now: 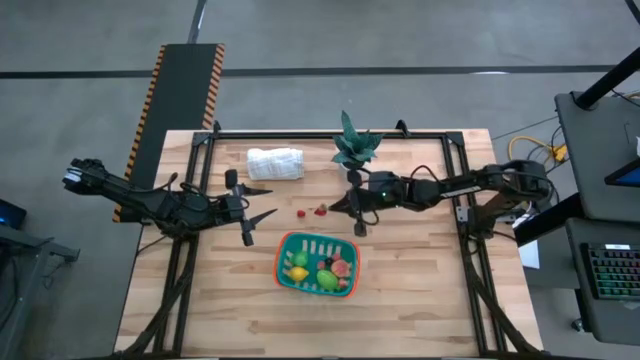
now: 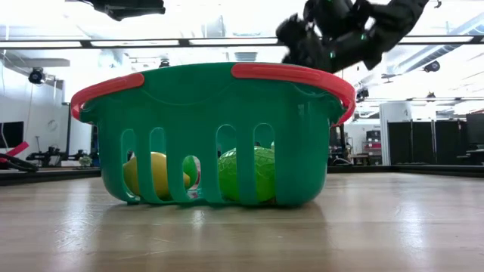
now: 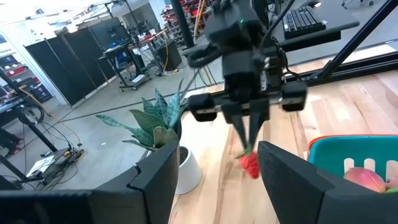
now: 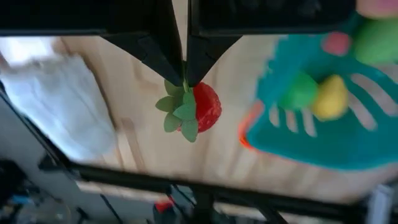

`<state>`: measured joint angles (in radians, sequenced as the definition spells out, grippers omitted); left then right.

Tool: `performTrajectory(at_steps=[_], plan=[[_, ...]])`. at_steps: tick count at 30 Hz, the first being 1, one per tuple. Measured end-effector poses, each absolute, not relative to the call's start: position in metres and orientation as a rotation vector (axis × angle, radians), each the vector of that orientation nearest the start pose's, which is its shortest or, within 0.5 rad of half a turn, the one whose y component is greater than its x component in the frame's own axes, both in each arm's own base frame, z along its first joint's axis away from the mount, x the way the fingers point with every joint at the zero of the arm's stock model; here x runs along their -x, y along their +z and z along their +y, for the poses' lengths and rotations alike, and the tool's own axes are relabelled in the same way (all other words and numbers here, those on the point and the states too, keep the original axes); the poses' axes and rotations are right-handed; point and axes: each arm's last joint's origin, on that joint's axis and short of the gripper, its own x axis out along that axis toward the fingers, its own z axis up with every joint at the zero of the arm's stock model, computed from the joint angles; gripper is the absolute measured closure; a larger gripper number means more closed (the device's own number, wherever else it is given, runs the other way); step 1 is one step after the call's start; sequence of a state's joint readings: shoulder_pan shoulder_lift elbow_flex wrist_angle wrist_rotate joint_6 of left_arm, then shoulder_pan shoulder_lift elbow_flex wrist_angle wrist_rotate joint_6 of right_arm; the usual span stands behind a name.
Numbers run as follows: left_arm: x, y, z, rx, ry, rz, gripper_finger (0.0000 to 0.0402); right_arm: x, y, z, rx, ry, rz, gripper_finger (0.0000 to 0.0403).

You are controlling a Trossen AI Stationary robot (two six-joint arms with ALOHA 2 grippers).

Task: Pick and placing Produce into tupperware
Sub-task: Put the red strawberry into the blue bin

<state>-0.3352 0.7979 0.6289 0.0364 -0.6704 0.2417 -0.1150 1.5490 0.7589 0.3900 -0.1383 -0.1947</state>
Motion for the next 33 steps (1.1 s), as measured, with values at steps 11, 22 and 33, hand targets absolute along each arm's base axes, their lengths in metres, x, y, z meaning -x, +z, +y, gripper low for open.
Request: performTrajectory(at_steps=[11, 22, 33], plan=[[-0.173, 0.298, -0.041, -0.304, 0.32, 0.158, 0.0199, -0.316, 0.224, 0.01, 0.137, 0.139, 0.366, 0.0394], [-0.173, 0.298, -0.041, -0.305, 0.319, 0.159, 0.0199, -0.323, 0.254, 0.037, -0.101, 0.124, 0.168, 0.0394], [-0.173, 0.298, -0.041, -0.305, 0.319, 0.159, 0.0199, -0.324, 0.273, 0.034, -0.515, 0.055, -0.02, 0.0394]])
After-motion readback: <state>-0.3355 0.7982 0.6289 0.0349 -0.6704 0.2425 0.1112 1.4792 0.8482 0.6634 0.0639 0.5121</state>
